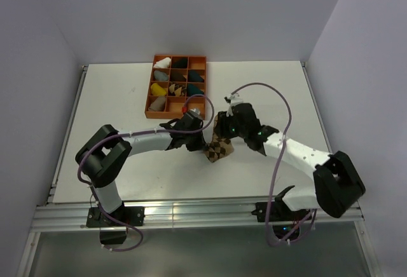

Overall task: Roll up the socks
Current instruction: Roll the sock at the center of the board.

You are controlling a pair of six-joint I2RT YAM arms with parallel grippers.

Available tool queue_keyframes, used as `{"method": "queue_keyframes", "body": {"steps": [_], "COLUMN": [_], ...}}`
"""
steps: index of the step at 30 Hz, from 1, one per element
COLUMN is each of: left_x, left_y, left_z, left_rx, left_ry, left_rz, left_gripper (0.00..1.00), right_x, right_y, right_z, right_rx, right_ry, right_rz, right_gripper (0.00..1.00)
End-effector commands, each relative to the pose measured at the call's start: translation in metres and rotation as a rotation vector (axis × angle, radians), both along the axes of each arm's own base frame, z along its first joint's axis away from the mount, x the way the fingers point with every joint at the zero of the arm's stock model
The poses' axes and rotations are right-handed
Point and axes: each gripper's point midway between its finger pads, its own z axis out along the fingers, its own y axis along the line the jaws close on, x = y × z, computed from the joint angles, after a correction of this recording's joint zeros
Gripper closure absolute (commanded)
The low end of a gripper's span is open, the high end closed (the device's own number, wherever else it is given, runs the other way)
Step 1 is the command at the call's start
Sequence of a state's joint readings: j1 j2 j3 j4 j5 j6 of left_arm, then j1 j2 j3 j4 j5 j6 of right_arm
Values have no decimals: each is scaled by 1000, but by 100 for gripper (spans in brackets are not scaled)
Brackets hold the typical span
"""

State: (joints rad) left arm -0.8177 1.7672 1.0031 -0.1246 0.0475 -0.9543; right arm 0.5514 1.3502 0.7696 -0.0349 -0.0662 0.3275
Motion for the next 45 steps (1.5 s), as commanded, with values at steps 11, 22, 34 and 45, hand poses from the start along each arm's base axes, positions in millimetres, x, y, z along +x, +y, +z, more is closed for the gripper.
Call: {"method": "queue_keyframes", "body": {"steps": [11,22,34,45], "left_x": [-6,-5,-2,21], "left_y": [10,9,7,41], "left_z": [-19,-19,-10,27], "left_rx": [100,106,90,45], "left_ry": [41,48,29,-73], "left_rz": [-17,-19,-17,160], "left_gripper": [100,100,98,36], "right_x": [-72,-83,-82,-85], "right_y": [31,49,33,66], "right_z": [-27,-45,-96,-71], "right_rx": [-93,-202,-414,63], "right_ry": [-166,-186,-39,109], "right_rz": [172,234,120,243], "right_gripper": [47,47,71,100]}}
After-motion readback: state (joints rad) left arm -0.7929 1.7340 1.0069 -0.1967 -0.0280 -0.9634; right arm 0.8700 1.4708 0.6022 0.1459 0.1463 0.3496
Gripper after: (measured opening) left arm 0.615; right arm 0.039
